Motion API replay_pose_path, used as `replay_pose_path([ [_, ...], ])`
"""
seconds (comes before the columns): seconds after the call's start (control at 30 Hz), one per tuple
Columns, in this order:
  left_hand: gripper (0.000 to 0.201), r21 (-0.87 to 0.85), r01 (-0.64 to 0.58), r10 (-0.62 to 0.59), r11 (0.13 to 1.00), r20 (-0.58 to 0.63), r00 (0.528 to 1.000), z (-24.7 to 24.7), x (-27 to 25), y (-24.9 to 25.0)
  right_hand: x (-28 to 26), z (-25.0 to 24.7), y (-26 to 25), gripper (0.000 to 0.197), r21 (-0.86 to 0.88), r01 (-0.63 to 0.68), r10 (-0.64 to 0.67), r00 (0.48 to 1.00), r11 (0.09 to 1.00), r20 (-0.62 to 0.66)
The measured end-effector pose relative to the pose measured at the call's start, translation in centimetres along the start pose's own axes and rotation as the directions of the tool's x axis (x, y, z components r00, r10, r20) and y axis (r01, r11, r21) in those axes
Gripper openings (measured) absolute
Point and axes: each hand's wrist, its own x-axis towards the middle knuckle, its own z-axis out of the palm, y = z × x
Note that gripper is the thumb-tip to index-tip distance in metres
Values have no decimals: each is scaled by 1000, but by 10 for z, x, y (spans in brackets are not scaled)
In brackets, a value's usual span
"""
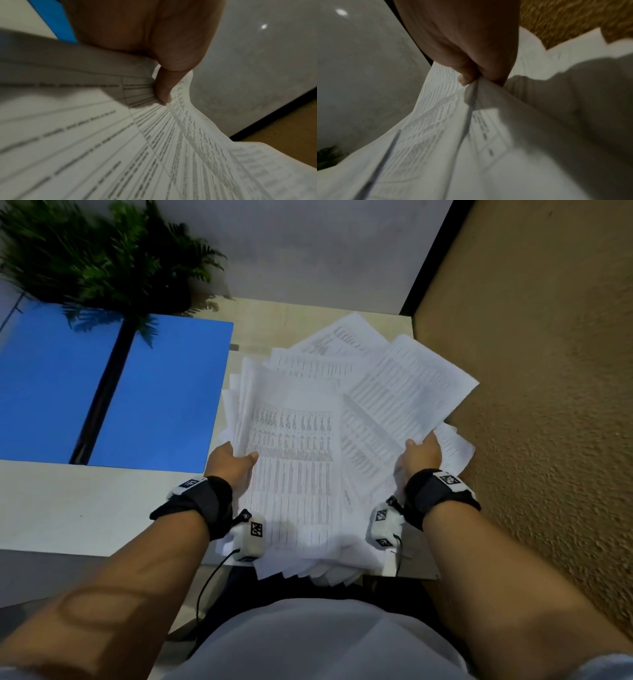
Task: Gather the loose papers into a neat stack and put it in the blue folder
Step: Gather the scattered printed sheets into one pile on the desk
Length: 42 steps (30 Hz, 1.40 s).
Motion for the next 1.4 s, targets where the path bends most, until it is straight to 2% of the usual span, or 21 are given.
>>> replay_pose_path([
  [0.1, 31, 3, 9, -9, 1000, -5, 1000, -9, 5, -5, 6, -22, 9, 36, 9, 56, -55, 997, 998, -47],
  [0.13, 35, 23, -14, 14, 1000, -19, 1000, -10, 5, -5, 7, -27, 10, 34, 24, 48, -48, 999, 999, -10],
  [0.2, 36, 75, -77, 82, 994, -68, 994, -8, 1, -1, 10, -33, 16, 36, 1, -3, 3, 989, 1000, 147],
  [0.27, 28, 170, -127, 144, 977, -92, 985, -3, 0, -1, 11, -34, 18, 37, -79, -44, 64, 961, 996, 270],
  [0.3, 24, 227, -154, 175, 962, -75, 982, 0, -2, 0, 9, -32, 20, 40, -97, -31, 58, 955, 995, 290],
  [0.33, 23, 260, -169, 189, 951, -53, 981, 3, -3, 0, 7, -29, 20, 45, -89, -14, 40, 956, 996, 290],
  [0.43, 34, 278, -167, 182, 946, -30, 983, 8, -1, 1, -5, -18, 18, 67, 116, 90, -113, 972, 989, 207],
  [0.53, 31, 270, -174, 194, 947, -49, 980, 11, -1, 5, -18, -5, 11, 52, 258, 36, -93, 973, 965, 211],
  [0.6, 19, 240, -202, 216, 950, -32, 976, 12, 2, 5, -18, -1, 7, 43, 262, -45, -5, 982, 964, 187],
  [0.7, 8, 127, -149, 155, 981, -46, 987, 5, 4, 2, -7, -10, 5, 34, 63, -83, 70, 980, 995, 186],
  [0.73, 12, 66, -119, 123, 991, -57, 991, 1, 5, 0, -1, -14, 6, 33, -25, -70, 74, 977, 997, 198],
  [0.8, 29, 16, -91, 92, 996, -50, 995, -5, 12, -9, 7, -24, 6, 25, -123, -22, 59, 950, 992, 307],
  [0.87, 45, 16, -94, 94, 995, 13, 996, -8, 17, -15, 10, -27, 8, 14, -139, 31, 21, 932, 990, 362],
  [0.9, 46, 22, -84, 82, 996, 47, 995, -8, 15, -12, 8, -25, 8, 14, -91, 17, 18, 929, 996, 371],
  [0.97, 32, 64, -68, 61, 996, 99, 993, -3, 9, -8, 4, -14, 10, 30, 30, -5, -8, 914, 1000, 406],
  [1.03, 22, 53, -44, 37, 998, 137, 990, 5, 3, -5, -1, 1, 14, 46, 40, 62, -73, 890, 997, 450],
  [1.07, 21, 56, -43, 34, 998, 151, 988, 9, 1, -5, -5, 7, 17, 54, 41, 91, -99, 883, 995, 458],
  [1.13, 25, 115, -44, 24, 992, 165, 986, 16, 0, -7, -27, 7, 2, 72, 117, 54, -104, 872, 992, 478],
  [1.2, 31, 145, -13, -14, 989, 186, 982, 21, -2, -9, -38, 11, -2, 72, 181, -15, -71, 886, 983, 459],
  [1.3, 54, 120, 39, -65, 992, 218, 974, 30, -15, -3, -49, 19, -3, 57, 259, -121, 6, 914, 958, 407],
  [1.4, 61, 109, 19, -46, 994, 247, 968, 43, -28, -2, -63, 28, -5, 69, 307, -174, 21, 896, 936, 444],
])
